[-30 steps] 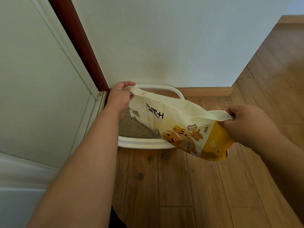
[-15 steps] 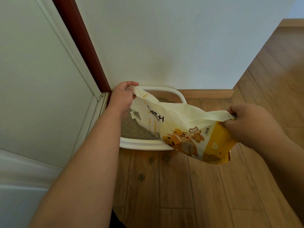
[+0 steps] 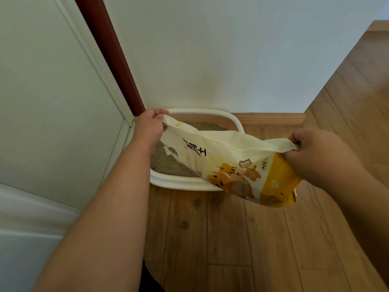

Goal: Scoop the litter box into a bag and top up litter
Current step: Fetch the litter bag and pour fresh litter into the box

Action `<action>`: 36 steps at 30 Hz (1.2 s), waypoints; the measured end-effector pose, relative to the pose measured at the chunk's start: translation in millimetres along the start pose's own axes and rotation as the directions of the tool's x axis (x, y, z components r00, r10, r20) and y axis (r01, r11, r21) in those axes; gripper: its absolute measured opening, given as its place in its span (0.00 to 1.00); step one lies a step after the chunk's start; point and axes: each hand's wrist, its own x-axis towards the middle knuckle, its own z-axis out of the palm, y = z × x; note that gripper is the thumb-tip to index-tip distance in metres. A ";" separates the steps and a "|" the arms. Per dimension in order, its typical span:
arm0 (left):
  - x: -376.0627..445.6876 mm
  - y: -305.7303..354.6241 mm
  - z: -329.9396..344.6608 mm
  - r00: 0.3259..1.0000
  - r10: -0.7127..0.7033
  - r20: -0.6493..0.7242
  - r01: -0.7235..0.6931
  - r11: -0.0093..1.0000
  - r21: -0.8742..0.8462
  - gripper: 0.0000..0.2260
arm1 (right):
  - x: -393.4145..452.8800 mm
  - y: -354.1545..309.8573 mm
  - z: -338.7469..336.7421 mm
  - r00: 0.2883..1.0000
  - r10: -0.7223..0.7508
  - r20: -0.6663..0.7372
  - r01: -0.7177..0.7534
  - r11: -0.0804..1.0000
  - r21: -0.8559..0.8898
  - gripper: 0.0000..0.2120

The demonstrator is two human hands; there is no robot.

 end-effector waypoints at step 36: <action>-14.9 0.1 7.4 1.000 -0.007 -0.017 0.008 0.995 0.095 0.14 | -1.6 3.7 -6.2 1.000 0.016 0.025 -0.015 0.999 -0.040 0.03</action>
